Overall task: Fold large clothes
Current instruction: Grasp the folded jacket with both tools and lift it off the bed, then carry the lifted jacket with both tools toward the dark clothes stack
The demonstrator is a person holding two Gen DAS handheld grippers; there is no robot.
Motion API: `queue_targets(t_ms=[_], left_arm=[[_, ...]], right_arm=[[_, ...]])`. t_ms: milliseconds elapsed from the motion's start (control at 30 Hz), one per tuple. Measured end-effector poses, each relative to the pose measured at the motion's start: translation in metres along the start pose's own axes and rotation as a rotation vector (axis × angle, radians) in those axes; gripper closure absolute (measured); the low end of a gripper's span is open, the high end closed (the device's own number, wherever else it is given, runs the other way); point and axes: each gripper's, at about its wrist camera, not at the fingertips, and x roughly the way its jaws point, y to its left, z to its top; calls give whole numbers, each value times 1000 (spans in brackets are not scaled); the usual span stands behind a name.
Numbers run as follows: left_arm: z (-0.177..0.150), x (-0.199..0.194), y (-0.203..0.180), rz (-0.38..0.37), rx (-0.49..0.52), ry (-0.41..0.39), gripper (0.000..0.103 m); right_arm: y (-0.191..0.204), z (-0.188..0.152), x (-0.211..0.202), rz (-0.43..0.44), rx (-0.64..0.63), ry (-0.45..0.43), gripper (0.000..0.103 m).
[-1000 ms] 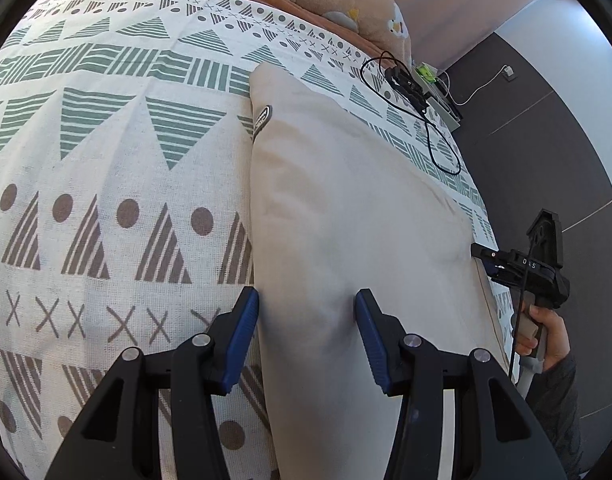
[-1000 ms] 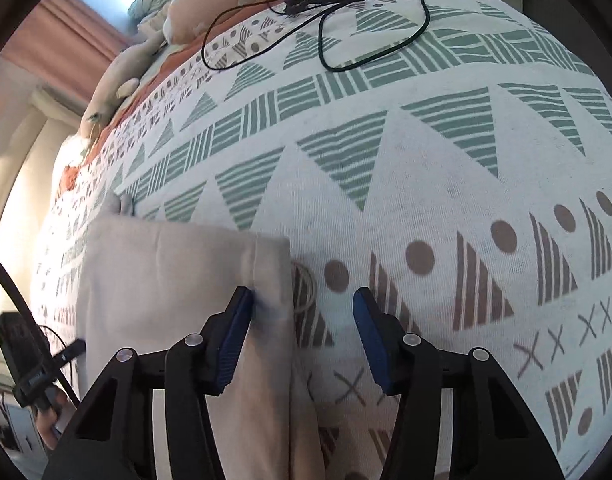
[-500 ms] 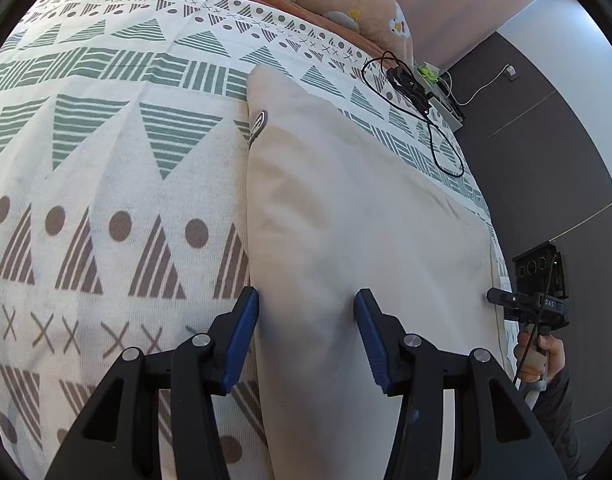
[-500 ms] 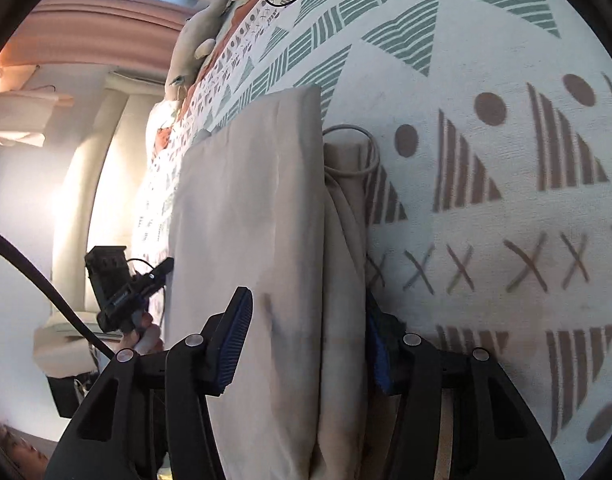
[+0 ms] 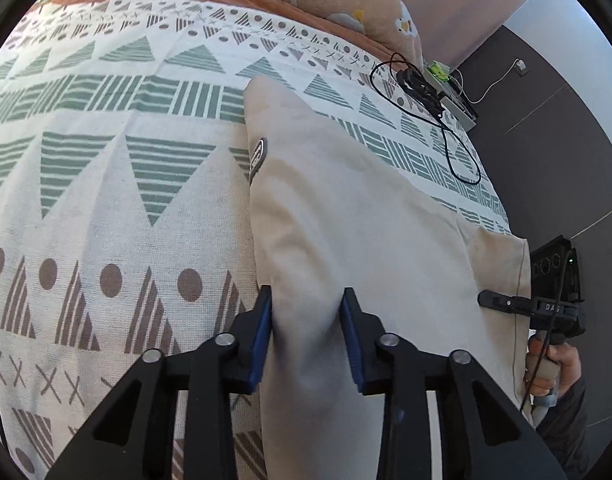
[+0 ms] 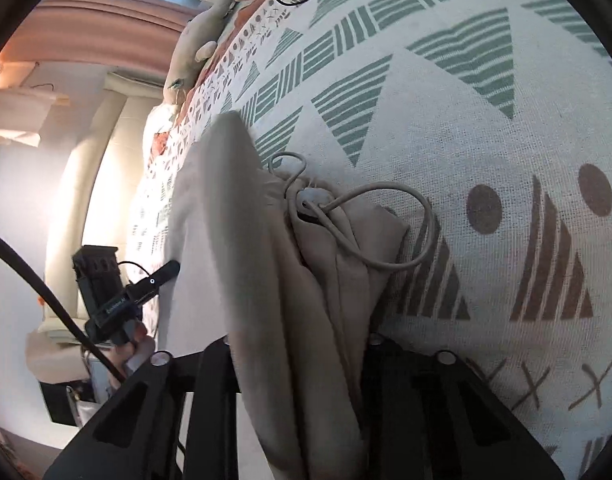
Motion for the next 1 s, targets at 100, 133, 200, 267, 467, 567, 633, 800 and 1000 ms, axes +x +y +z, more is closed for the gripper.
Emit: queue_targets(t_ms=[100, 133, 200, 267, 467, 567, 633, 800, 1000], left_arm=[[2, -12, -8, -1, -14, -12, 82], [2, -18, -12, 0, -10, -21, 83], [1, -33, -20, -3, 4, -45, 85], [-1, -52, -27, -6, 10, -75, 86], [-21, -123, -58, -34, 77, -185, 88], [-34, -158, -69, -43, 105, -229, 89], [-39, -178, -74, -56, 108, -251, 89], [-52, -228, -77, -80, 121, -316, 89], [-63, -292, -74, -98, 119, -394, 90]], right_arm=[[15, -8, -6, -19, 15, -39, 93], [25, -13, -9, -27, 8, -57, 95], [46, -24, -20, -36, -1, -93, 96], [67, -38, -25, -47, -20, -126, 96], [127, -96, -68, -78, -74, -275, 96], [158, -132, -87, -90, -115, -344, 96], [169, -153, -106, -101, -135, -381, 96], [190, -207, -142, -88, -176, -441, 96], [226, -249, -184, -57, -251, -490, 96]])
